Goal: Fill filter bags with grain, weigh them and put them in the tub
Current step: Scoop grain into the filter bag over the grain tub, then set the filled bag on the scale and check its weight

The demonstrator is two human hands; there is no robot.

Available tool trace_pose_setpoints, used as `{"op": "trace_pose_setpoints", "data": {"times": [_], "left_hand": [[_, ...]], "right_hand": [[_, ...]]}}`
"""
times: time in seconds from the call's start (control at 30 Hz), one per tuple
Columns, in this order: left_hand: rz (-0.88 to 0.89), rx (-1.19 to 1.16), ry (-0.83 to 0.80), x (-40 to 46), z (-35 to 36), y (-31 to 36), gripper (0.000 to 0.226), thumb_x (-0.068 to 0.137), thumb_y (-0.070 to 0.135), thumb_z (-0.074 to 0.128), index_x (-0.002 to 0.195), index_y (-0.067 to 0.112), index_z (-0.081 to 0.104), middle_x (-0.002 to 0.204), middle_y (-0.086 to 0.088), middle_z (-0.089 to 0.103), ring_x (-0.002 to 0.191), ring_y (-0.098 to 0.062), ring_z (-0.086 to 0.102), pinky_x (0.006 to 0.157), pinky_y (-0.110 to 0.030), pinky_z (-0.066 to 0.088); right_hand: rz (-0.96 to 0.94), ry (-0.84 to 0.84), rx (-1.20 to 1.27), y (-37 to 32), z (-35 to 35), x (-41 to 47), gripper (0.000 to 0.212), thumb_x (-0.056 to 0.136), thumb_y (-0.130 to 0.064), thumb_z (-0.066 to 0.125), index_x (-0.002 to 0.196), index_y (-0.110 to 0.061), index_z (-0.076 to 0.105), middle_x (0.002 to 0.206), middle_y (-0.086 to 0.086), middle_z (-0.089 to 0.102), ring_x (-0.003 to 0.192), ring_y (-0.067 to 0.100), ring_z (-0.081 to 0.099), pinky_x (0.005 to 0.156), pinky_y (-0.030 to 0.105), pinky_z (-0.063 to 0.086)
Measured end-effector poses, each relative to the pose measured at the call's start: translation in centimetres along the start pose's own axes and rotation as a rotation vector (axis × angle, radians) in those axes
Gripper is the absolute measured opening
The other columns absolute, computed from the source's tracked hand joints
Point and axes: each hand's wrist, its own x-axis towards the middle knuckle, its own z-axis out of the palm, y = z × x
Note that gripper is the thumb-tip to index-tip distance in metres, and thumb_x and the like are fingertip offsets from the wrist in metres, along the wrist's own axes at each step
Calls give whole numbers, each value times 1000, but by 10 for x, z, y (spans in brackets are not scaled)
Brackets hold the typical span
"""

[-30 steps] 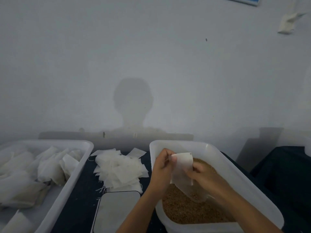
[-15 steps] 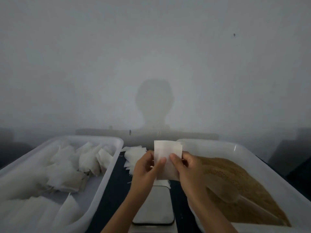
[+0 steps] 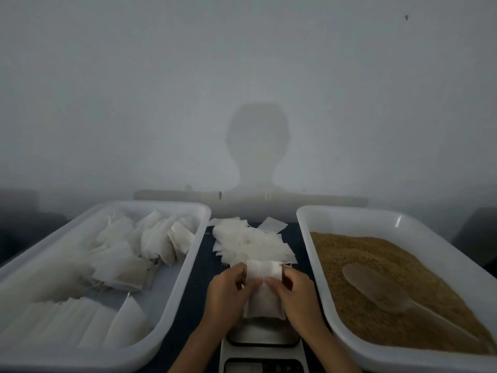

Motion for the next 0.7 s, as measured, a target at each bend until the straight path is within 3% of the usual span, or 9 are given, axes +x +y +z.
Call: {"op": "trace_pose_setpoints", "data": {"times": [0.07,0.17,0.3,0.47,0.6,0.7], "left_hand": [[16,20,4,-3,2,-4,21,84,31,68,78,11,63,70,0,62,62,-9,52,54,-14,37],[58,72,42,-6,0,-11,18,81,33,70,78,18,62,73,10,59,68,-1,48,57,-11,32],[99,32,70,-8,-6,-18,9,81,25,72,82,23,63,79,16,61,79,3,47,64,-8,35],[-72,-229,226,-9,-12,-32,8,91,16,58,99,17,59,92,2,63,88,-12,58,77,-22,47],[-202,-420,348,-10,-14,-40,8,94,8,52,96,14,56,96,-4,62,92,-12,58,76,-5,41],[-224,-468,357,-10,-14,-42,13,94,4,50,92,16,54,96,-9,61,88,-9,56,72,-1,39]], "right_hand": [[-5,-14,-23,8,0,0,18,85,-22,68,93,-5,68,90,6,68,85,16,63,79,37,52],[-25,-29,-31,16,0,-2,9,84,-23,68,93,-22,65,90,-4,65,86,11,60,78,29,50],[-75,-20,13,22,-4,-6,21,87,-13,64,83,-32,58,87,-10,60,84,2,57,74,19,43],[57,37,311,26,-6,-10,17,96,-9,48,106,-11,61,103,-2,61,95,1,57,78,8,45],[120,100,432,28,-7,-11,25,98,-13,42,118,-5,55,108,1,61,96,0,57,83,13,45],[128,129,448,30,-5,-13,27,98,-14,43,119,-3,55,110,5,63,99,4,58,87,17,45]]}}
